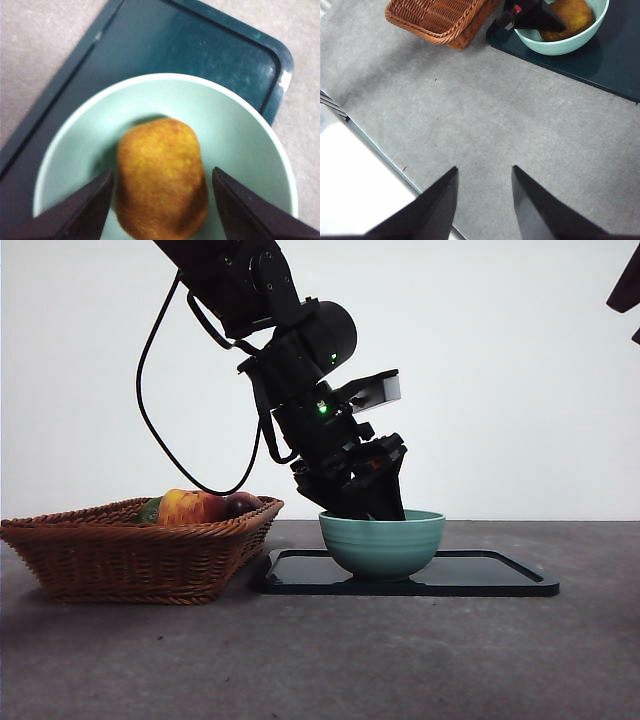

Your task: Pick up the wifruite, put it on the bowl, pick up the plate, put it on desk

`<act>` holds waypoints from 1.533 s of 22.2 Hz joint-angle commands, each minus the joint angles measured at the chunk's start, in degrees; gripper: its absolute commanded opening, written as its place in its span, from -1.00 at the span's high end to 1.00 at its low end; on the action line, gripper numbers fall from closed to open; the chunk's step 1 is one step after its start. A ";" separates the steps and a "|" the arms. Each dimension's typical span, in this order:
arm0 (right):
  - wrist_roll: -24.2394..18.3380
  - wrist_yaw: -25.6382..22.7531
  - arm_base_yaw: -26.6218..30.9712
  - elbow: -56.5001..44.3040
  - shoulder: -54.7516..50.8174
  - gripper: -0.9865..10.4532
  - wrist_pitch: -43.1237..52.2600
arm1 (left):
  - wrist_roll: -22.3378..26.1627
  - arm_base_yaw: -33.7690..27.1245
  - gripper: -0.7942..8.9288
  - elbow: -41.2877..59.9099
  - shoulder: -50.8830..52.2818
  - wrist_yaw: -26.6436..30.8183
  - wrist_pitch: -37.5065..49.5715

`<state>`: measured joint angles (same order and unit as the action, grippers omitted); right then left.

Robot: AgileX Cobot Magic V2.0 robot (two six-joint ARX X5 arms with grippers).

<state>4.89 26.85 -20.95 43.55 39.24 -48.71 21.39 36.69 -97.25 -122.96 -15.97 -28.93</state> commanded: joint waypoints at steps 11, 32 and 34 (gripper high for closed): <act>-0.87 0.15 -0.31 0.37 0.26 0.53 0.22 | 0.00 1.05 0.54 -1.62 -1.79 0.07 -0.17; -1.07 0.13 -0.28 0.37 0.26 0.53 0.35 | -19.93 -2.86 0.54 -8.98 21.00 -0.37 -11.23; -1.07 0.13 -0.28 0.37 0.26 0.53 0.46 | -23.58 -3.89 0.54 -8.98 25.86 -0.33 -14.34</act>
<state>4.49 26.85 -20.95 43.55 39.24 -48.64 0.56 32.51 -104.55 -96.97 -16.25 -43.70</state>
